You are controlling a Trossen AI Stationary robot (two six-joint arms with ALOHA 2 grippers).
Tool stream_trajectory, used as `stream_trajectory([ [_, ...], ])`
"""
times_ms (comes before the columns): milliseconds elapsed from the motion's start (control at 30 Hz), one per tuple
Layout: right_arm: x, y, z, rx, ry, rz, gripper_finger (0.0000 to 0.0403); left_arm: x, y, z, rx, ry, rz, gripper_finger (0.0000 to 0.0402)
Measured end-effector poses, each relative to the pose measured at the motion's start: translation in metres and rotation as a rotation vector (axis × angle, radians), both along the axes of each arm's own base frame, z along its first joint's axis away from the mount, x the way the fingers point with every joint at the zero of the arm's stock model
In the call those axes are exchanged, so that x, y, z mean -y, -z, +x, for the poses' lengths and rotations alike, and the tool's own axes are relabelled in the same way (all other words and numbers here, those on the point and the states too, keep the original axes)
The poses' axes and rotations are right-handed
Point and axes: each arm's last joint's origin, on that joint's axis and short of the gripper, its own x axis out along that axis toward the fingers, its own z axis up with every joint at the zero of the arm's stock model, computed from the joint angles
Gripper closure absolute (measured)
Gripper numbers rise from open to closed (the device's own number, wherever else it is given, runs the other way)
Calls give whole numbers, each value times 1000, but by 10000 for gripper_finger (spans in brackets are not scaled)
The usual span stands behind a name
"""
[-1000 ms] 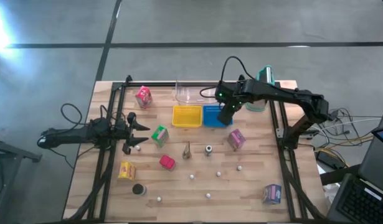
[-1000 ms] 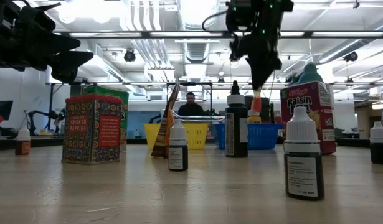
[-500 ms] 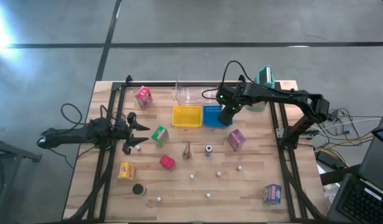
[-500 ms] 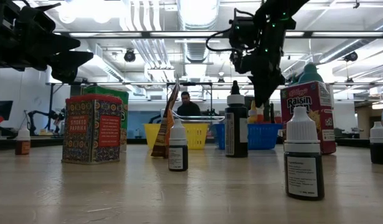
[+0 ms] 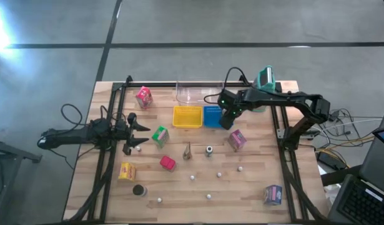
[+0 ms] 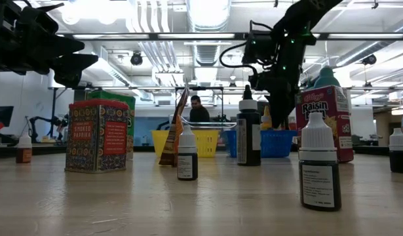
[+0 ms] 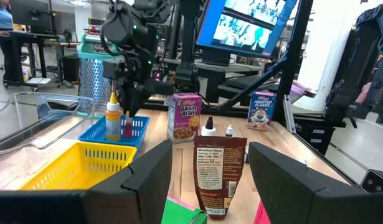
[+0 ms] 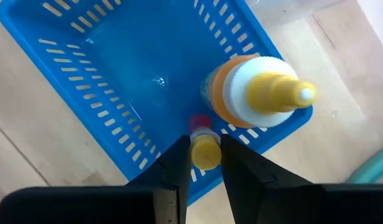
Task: Pick & Place Kitchen Items
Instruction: Put the right red food coloring bottle into the blue bin
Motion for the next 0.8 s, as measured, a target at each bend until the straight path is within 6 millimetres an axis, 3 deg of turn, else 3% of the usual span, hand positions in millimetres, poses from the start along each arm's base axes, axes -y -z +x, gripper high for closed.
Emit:
stream_trajectory([
  [367, 0, 11, -1, 27, 4, -13, 337, 0, 0, 0, 0, 0, 0, 183],
  [800, 1, 2, 3, 41, -4, -22, 259, 0, 0, 0, 0, 0, 0, 183],
])
